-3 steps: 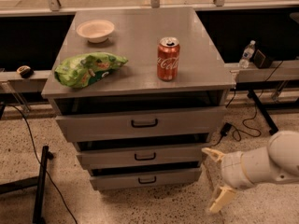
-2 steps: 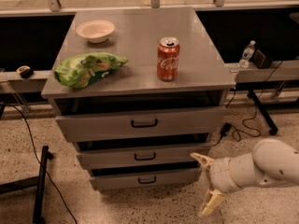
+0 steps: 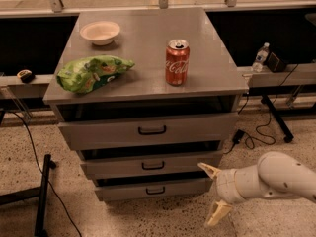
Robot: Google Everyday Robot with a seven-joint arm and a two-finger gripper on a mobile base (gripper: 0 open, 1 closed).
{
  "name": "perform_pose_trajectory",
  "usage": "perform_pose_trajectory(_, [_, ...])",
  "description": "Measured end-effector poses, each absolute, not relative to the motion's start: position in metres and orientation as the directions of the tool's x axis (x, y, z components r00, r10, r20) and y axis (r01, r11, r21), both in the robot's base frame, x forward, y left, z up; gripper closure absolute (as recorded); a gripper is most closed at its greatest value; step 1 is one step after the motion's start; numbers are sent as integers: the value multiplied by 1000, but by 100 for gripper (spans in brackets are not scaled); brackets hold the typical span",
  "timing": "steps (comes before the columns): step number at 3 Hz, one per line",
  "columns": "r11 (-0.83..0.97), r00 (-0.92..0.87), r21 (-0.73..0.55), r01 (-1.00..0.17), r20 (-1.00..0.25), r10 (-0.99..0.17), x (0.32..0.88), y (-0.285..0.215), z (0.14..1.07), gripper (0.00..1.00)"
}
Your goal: Open bottom drawer
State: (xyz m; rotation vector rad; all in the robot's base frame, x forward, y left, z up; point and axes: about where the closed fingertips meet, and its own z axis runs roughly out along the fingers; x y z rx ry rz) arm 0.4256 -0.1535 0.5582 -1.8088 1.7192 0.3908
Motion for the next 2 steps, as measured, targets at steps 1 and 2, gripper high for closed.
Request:
perform_pose_trajectory(1, [12, 114, -224, -974, -538, -835, 439, -143, 487, 0])
perform_pose_trajectory(2, [-43, 192, -302, -952, -484, -854, 466, -130, 436, 0])
